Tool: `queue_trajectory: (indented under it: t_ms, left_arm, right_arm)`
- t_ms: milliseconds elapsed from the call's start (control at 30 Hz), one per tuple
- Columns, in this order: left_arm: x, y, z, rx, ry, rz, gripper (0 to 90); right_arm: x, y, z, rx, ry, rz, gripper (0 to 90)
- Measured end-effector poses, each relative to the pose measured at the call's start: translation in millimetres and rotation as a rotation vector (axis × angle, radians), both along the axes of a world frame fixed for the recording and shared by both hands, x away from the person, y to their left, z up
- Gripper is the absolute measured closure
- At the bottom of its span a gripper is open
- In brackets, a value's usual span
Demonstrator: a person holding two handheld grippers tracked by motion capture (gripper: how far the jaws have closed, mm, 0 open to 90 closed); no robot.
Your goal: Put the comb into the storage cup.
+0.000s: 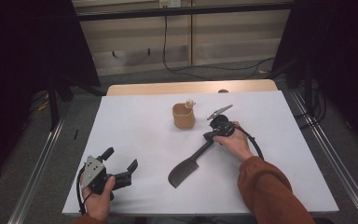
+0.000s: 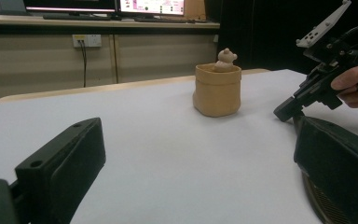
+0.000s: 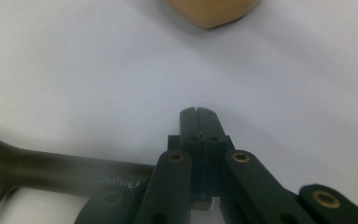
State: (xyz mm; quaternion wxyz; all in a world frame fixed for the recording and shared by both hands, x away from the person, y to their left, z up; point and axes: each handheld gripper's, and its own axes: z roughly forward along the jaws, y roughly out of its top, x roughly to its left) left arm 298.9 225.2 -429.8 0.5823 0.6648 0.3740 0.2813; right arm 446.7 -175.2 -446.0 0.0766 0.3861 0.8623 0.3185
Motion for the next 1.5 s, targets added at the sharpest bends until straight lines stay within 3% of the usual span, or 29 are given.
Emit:
queue_trajectory:
  t_ms: [1500]
  left_arm:
    - [0.4, -0.2, -0.7, 0.013, 0.004, -0.003, 2.1]
  right_arm:
    - [-22.1, -20.9, -0.9, 0.012, -0.012, 0.015, 90.0]
